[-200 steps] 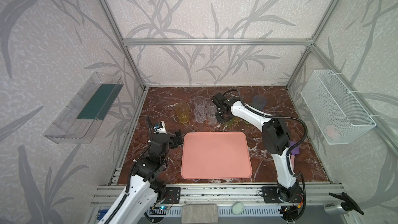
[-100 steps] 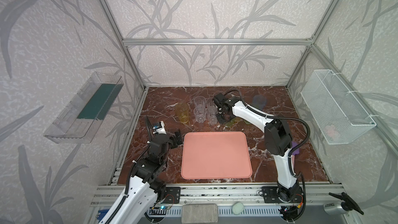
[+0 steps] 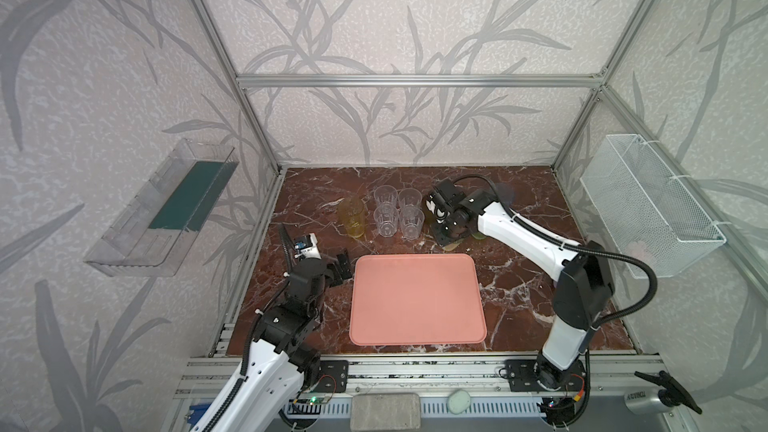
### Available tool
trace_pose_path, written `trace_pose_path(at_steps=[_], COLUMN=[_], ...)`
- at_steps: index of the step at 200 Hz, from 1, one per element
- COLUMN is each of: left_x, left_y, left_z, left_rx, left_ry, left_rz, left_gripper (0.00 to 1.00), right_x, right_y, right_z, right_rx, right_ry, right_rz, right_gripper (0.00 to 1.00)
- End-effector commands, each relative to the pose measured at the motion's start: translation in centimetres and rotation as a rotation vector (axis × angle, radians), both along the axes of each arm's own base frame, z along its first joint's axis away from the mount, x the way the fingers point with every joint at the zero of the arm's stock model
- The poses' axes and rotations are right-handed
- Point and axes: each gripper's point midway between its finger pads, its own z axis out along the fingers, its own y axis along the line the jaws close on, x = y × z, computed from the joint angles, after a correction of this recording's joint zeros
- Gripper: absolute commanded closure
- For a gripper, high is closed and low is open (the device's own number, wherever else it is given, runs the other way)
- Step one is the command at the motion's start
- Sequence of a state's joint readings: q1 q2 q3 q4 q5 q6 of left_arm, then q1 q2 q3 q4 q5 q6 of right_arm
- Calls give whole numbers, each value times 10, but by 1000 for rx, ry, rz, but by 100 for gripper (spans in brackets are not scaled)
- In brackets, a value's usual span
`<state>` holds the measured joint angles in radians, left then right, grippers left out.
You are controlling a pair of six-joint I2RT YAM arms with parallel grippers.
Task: Place the glasses into the tray
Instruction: 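Lift the green glass and carry it to the tray corner nearest the robot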
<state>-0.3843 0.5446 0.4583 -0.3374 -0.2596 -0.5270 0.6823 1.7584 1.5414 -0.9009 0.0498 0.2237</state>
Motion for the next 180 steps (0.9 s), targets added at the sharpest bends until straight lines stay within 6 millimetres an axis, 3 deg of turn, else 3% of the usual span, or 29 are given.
trace_pose_path(at_steps=[1,46,78,128,180], left_x=[-3,-4,-4,-6,-5], left_y=[2,-1,-5,-10,-13], left_z=[4,2,2,1,-4], left_rx=[-20,-34,-53,-67,-81], left_ry=[2,14,17,26,37], left_rz=[18,6,-12,-36,-46], left_gripper=[1,1,1,1,1], right_x=[-35,-100,-136,-174,-194], right_y=[-7,-32,-37,-44,-42], right_z=[13,3,-9,-36,-46], right_rx=[61,40,90,110,77], right_ry=[48,114,146,215,211], right_rz=[2,-5,-16,-44,-35], right_gripper=[100,100,100,100,100])
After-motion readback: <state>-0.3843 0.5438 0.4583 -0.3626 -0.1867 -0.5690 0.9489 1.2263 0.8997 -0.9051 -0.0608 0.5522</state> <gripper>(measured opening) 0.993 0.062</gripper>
